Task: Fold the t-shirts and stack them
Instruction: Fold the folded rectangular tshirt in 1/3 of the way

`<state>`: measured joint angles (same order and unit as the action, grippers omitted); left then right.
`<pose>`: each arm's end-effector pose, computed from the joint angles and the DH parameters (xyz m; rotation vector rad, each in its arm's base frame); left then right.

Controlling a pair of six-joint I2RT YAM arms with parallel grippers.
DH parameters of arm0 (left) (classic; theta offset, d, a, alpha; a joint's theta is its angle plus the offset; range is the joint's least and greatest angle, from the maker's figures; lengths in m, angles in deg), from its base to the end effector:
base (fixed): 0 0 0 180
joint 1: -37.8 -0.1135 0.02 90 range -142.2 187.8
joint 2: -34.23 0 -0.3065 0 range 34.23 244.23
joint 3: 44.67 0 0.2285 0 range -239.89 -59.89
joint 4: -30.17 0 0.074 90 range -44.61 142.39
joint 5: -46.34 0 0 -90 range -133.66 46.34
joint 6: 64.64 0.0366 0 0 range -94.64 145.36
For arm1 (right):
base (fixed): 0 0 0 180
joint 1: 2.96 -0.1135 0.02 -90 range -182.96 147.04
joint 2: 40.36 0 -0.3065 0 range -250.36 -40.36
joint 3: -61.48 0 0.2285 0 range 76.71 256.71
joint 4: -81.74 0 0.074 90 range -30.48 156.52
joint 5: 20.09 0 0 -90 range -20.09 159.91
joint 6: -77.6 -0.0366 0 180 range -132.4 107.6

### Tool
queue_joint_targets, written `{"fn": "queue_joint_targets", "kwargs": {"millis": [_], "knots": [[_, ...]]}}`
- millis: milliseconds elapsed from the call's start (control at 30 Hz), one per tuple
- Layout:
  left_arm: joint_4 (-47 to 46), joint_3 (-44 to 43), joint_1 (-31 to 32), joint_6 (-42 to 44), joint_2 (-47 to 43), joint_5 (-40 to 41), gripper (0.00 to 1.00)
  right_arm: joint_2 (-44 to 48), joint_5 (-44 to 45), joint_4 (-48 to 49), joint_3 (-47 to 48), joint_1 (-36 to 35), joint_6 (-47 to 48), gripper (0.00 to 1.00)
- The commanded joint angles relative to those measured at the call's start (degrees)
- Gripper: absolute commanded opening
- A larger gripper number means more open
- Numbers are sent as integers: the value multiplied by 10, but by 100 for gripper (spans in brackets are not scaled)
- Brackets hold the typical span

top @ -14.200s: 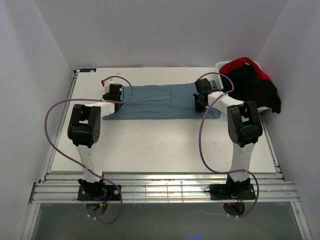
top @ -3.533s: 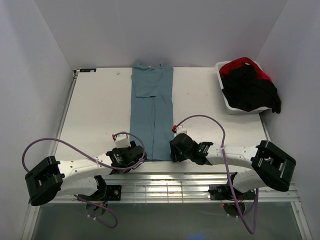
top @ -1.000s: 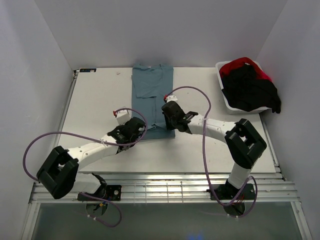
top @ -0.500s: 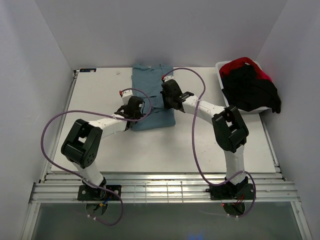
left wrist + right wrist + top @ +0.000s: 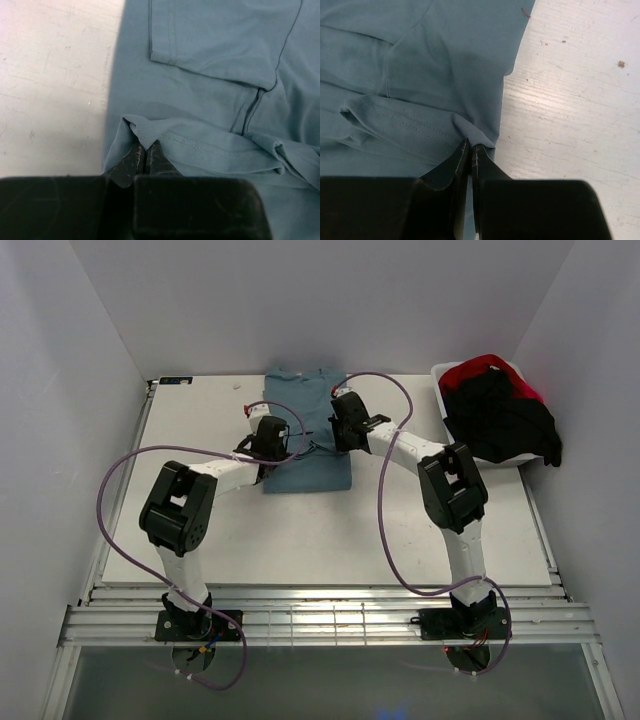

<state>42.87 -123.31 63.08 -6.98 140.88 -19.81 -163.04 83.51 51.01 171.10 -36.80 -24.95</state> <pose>0.3599 -0.1536 0.2297 -0.3483 2.1835 -0.0793 0.4094 0.2642 0.2440 -0.3111 2.2913 0.1349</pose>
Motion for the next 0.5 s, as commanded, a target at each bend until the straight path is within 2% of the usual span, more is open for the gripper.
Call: {"fn": "queue_joint_targets", "kwargs": {"millis": [0,467], "knots": [[-15,-34,-6,10,9,-7,0,-7,-3,4,47,9,17,8],[-15,-55,-19,3,29,22,0,-75,-27,-22,130,35,32,8]]}}
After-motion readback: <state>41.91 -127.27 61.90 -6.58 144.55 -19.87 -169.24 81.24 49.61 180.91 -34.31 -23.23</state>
